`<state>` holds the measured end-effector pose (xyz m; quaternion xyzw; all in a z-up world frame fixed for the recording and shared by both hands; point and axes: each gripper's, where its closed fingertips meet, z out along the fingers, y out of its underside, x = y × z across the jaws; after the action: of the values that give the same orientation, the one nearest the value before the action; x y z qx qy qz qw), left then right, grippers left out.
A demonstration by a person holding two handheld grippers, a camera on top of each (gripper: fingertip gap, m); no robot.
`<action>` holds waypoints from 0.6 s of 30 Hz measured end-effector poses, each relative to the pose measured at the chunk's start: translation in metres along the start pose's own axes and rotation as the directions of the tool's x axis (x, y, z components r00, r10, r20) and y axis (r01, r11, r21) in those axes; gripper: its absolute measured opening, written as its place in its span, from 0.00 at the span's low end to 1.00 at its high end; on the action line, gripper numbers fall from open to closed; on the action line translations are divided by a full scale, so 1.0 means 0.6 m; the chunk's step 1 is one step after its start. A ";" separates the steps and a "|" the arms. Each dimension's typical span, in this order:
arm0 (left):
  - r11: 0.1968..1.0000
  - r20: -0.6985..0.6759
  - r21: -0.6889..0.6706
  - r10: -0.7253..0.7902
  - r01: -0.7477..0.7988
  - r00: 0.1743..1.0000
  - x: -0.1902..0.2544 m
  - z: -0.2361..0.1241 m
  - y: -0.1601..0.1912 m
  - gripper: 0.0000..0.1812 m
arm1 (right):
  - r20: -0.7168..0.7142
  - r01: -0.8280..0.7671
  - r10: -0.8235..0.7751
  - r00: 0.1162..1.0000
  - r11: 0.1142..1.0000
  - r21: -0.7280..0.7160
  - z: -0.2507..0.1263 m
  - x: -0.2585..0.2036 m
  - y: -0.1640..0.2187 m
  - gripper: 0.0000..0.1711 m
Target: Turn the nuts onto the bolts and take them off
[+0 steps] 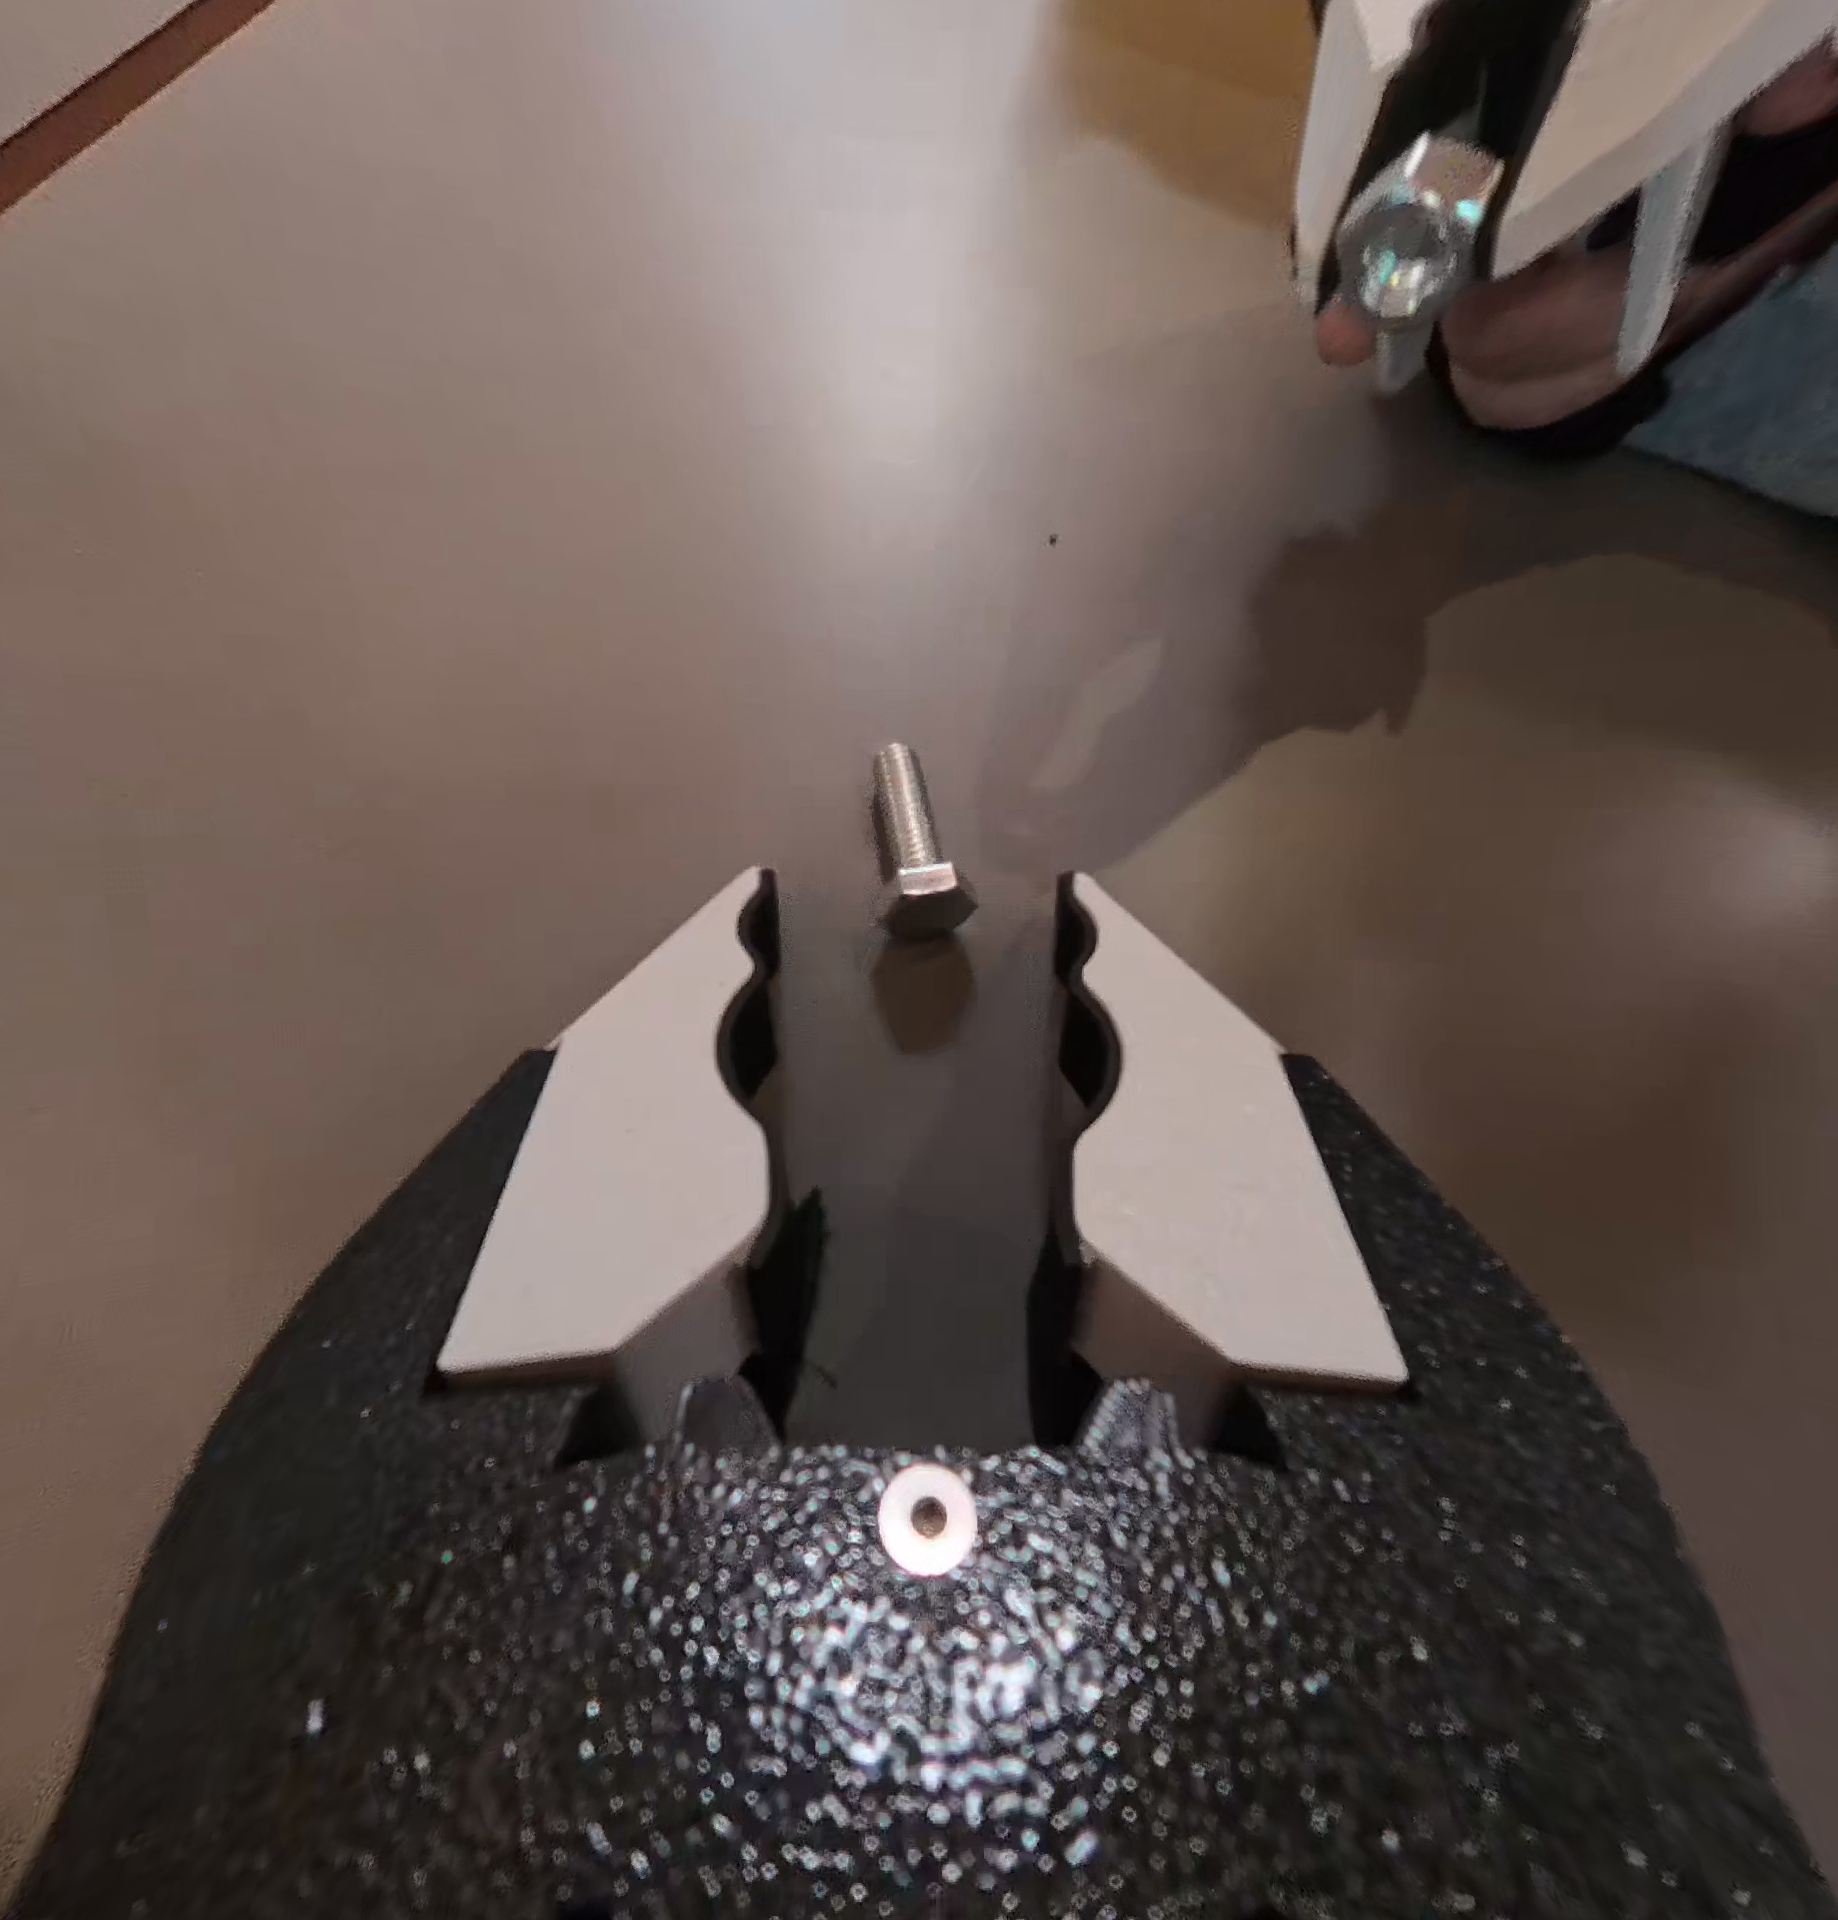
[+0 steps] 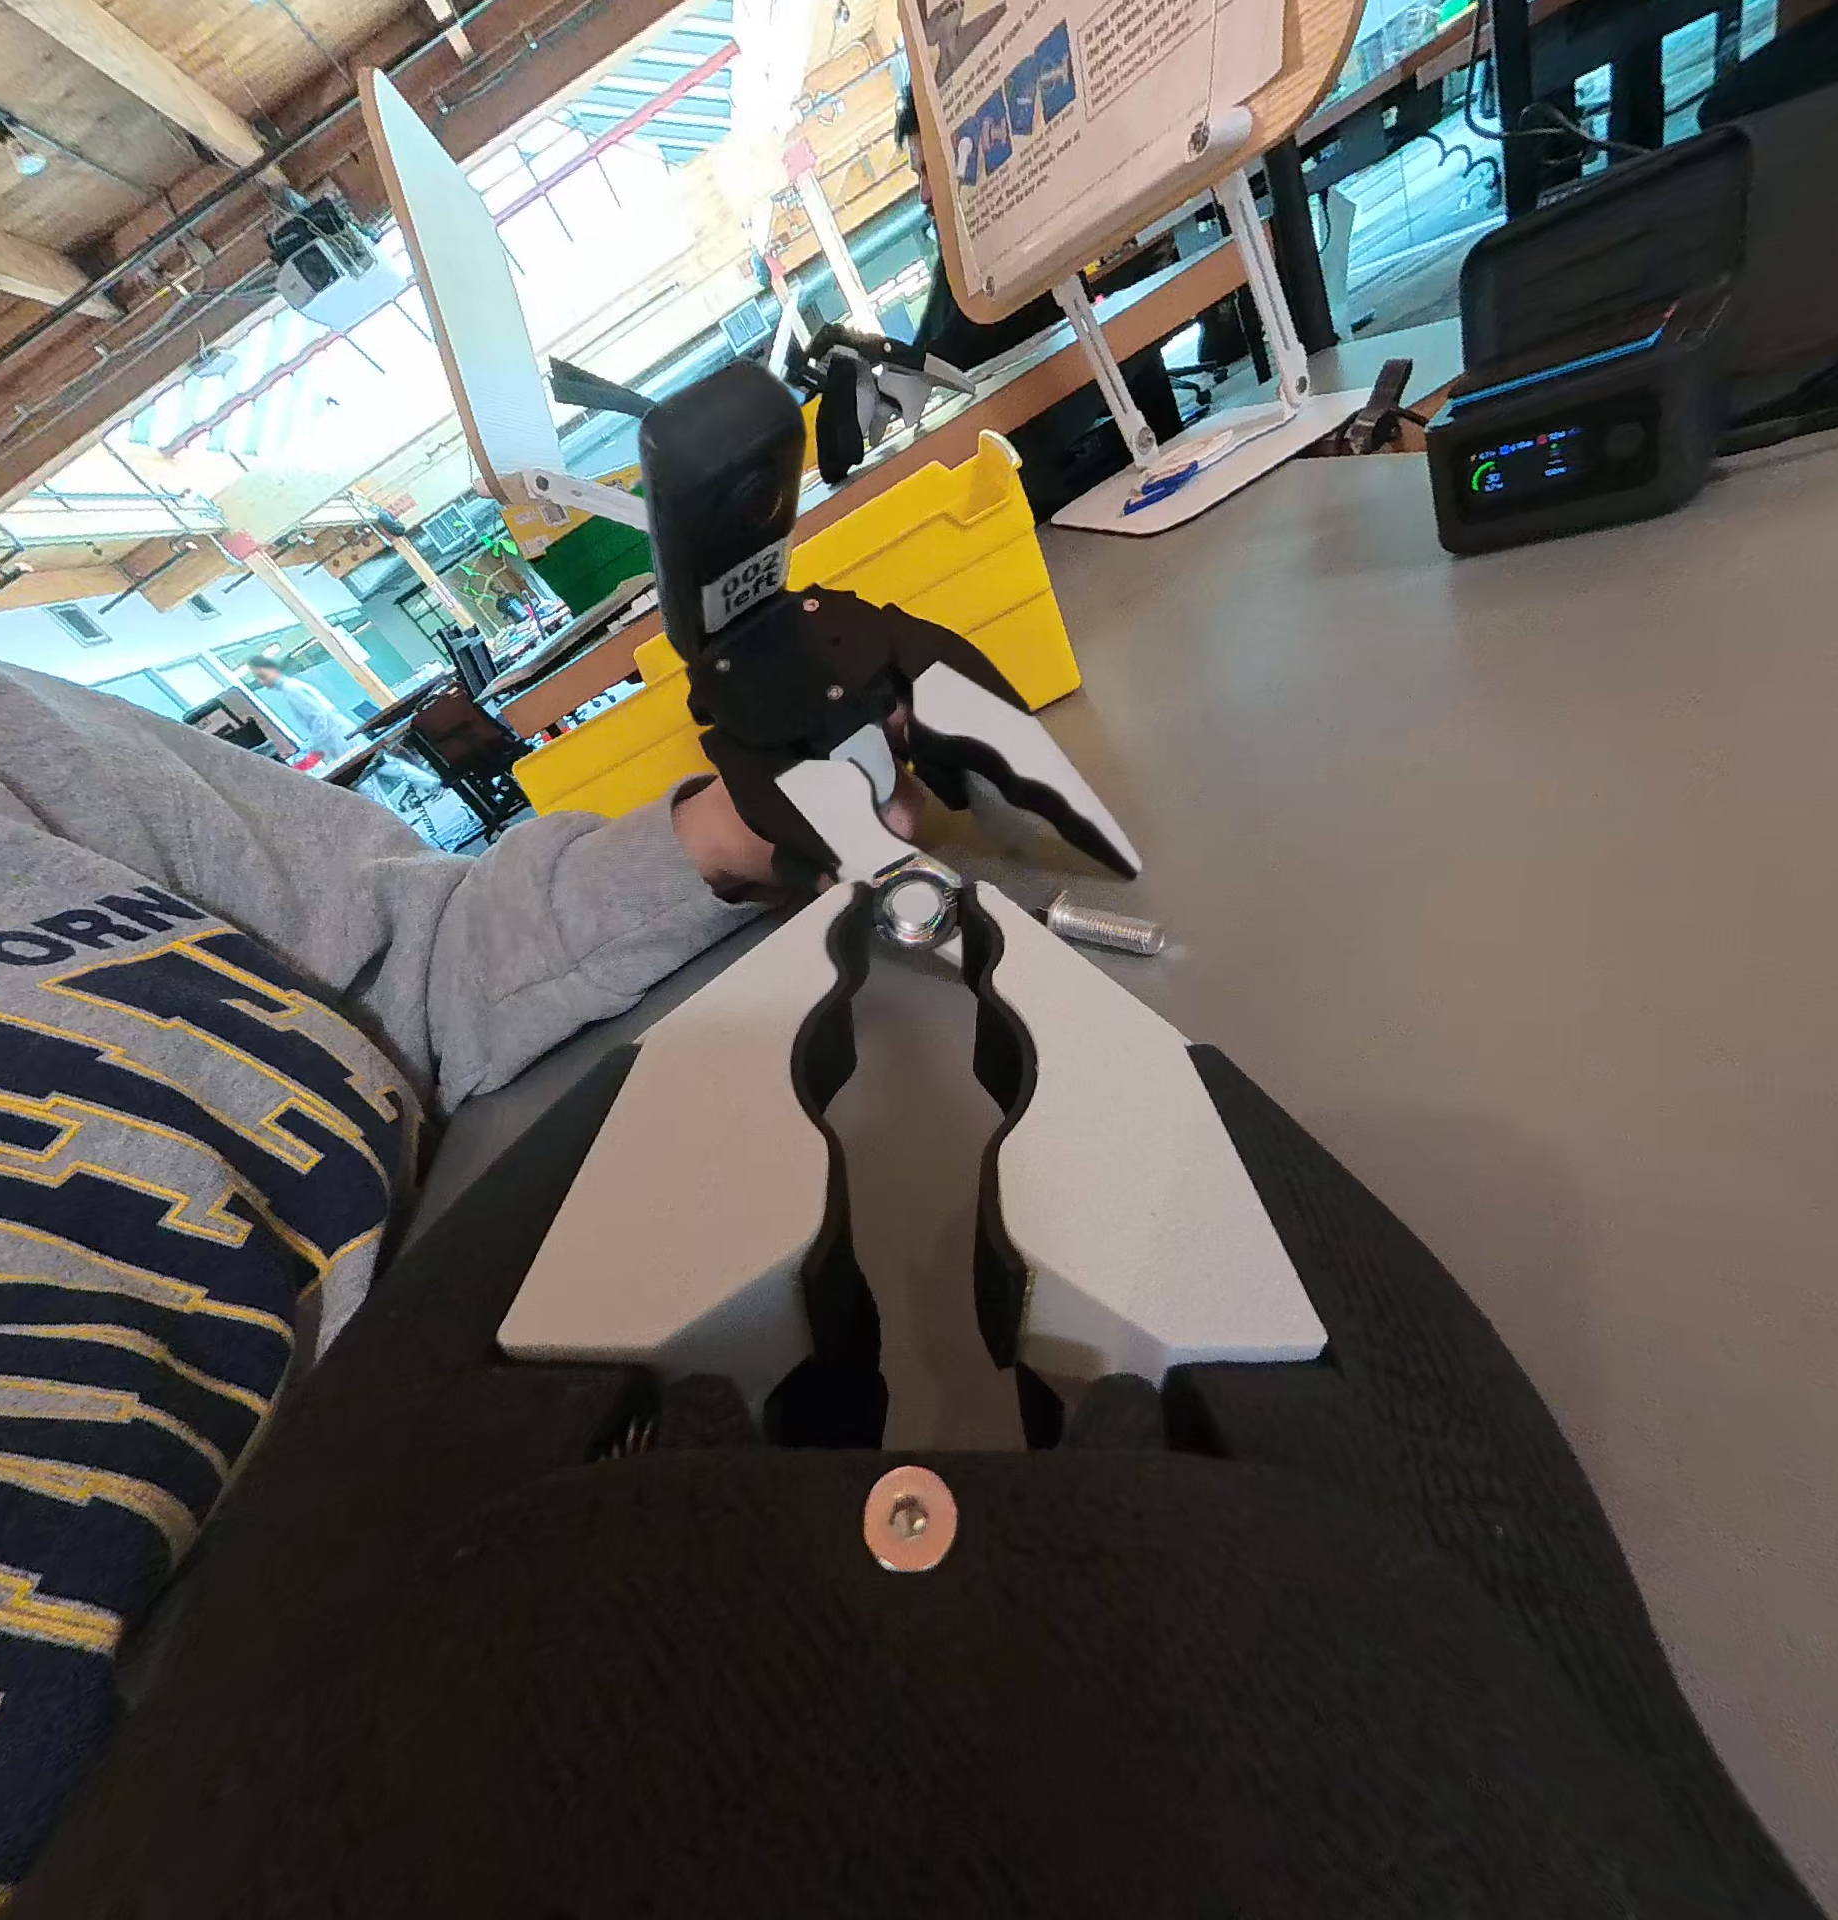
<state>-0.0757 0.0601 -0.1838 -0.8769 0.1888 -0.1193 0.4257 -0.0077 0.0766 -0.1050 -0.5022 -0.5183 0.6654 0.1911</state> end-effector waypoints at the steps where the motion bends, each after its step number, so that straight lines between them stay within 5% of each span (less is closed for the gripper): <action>1: 1.000 0.000 0.012 -0.020 0.020 1.000 0.001 0.001 -0.004 0.29 | -0.001 -0.001 0.001 1.000 1.000 0.003 -0.001 0.001 -0.001 0.09; 13: 0.997 0.041 0.004 0.075 -0.075 0.996 0.003 0.002 -0.006 0.09 | -0.033 0.065 -0.065 0.997 0.998 -0.022 -0.003 0.004 0.003 0.09; 18: 0.935 -0.322 0.354 0.109 0.013 0.941 0.092 -0.051 -0.089 0.08 | -0.011 0.251 -0.251 0.968 0.968 -0.031 -0.008 -0.029 -0.008 0.09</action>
<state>-0.0252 0.0449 -0.1200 -0.7485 0.2560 -0.2883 0.5396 0.0024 0.0675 -0.0925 -0.4403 -0.5859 0.6243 0.2703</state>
